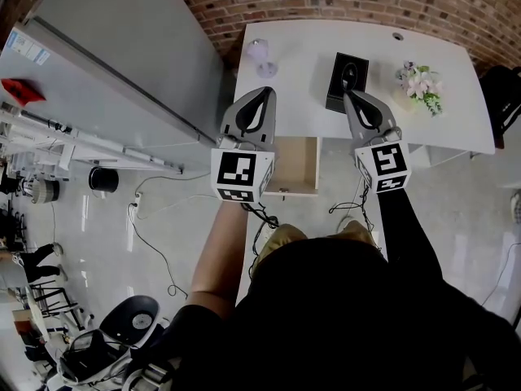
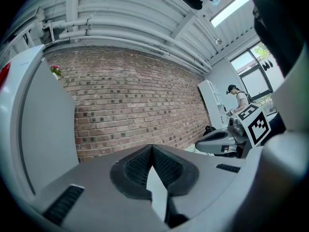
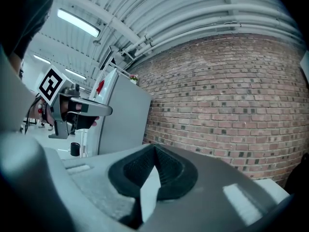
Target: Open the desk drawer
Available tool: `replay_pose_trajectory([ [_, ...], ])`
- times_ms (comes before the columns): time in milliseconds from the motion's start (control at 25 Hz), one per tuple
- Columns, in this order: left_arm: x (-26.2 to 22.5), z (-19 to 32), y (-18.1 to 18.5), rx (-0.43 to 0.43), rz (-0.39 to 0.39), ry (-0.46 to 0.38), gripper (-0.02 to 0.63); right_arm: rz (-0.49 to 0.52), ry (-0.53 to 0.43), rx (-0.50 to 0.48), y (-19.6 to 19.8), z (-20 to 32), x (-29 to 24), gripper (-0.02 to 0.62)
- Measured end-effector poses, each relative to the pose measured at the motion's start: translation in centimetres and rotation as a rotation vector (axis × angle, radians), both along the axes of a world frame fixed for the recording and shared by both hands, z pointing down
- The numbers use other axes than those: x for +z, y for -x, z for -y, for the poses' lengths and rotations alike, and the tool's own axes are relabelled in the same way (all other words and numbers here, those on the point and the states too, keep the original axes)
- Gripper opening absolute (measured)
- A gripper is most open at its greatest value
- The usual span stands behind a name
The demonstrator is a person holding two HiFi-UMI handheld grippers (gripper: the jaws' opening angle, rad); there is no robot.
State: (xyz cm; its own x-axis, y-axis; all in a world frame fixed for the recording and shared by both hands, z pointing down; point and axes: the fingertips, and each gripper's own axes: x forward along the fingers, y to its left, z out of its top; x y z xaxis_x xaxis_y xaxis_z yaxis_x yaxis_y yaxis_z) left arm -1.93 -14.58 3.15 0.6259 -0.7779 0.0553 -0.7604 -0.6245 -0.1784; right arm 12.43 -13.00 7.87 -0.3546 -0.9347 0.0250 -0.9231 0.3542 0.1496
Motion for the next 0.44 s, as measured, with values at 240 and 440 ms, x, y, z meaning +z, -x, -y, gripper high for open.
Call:
replay_pose_trajectory([
  [240,0.39,0.04,-0.36,0.005,-0.001,0.01,0.009,0.016,0.006,0.005,-0.16,0.04,0.14,0.0],
  [440,0.99,-0.26,-0.3,0.001,0.005,0.019,0.009,0.025,0.01,0.008,-0.27,-0.18,0.66,0.0],
])
